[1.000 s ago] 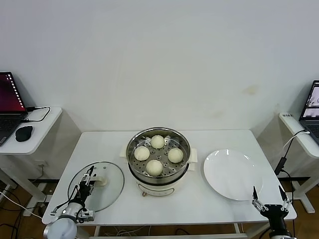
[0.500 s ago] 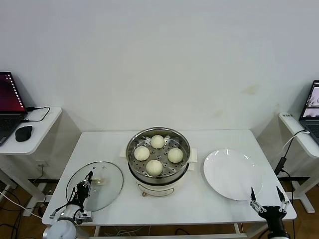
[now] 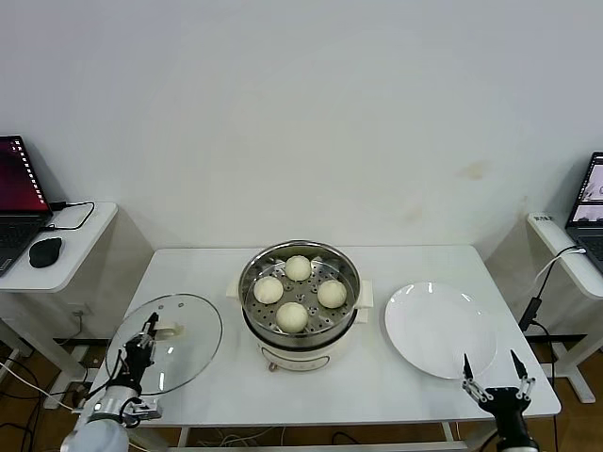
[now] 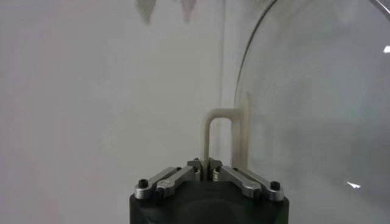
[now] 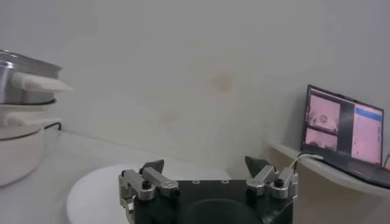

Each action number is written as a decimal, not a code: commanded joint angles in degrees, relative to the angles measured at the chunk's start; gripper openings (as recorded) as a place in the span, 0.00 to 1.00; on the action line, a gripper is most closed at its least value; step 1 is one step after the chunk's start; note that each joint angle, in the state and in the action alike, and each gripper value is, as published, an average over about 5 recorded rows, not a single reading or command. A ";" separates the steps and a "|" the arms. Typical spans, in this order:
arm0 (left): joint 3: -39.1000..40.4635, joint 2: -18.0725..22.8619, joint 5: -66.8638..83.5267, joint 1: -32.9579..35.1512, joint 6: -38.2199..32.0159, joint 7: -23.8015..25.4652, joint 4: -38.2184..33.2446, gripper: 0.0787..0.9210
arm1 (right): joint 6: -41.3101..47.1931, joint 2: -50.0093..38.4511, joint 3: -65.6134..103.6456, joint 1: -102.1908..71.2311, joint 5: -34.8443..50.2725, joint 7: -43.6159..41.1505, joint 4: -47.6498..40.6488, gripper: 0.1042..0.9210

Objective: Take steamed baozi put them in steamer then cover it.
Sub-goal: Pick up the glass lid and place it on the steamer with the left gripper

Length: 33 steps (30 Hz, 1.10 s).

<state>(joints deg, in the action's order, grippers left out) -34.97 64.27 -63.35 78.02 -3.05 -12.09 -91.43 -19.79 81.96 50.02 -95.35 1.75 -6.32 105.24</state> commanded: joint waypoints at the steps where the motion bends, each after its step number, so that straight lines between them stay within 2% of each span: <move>1: -5.31 -4.10 5.48 7.25 10.78 7.25 -20.73 0.07 | -0.14 -0.26 -0.91 -0.23 -0.53 -0.07 0.44 0.88; 6: -4.53 -7.71 9.17 6.49 15.08 11.73 -26.90 0.07 | -0.40 -0.38 -1.59 -0.37 -1.06 -0.10 0.42 0.88; 11: 0.32 -11.10 11.10 3.77 17.74 13.93 -30.65 0.07 | -1.06 0.45 -2.61 0.09 -3.34 0.24 -0.47 0.88; 19: 15.52 -15.83 10.03 -8.51 22.68 16.05 -29.16 0.07 | -2.50 2.88 -4.09 1.43 -8.82 2.31 -3.48 0.88; 22: 21.80 -14.05 7.81 -14.89 24.80 17.87 -26.86 0.07 | -2.95 4.11 -4.54 1.98 -10.88 3.46 -4.42 0.88; 26: 28.06 -8.68 2.73 -22.34 26.94 20.89 -23.51 0.07 | -3.10 5.28 -5.11 2.57 -12.60 4.38 -5.25 0.88; 33: 34.67 1.47 -9.12 -28.14 29.57 27.32 -19.38 0.07 | -3.36 6.28 -5.70 3.43 -14.82 5.12 -6.25 0.88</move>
<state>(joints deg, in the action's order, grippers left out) -14.59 55.82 -59.96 63.09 21.25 7.03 -114.75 -22.70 86.58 44.93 -92.58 -8.90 -2.44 100.65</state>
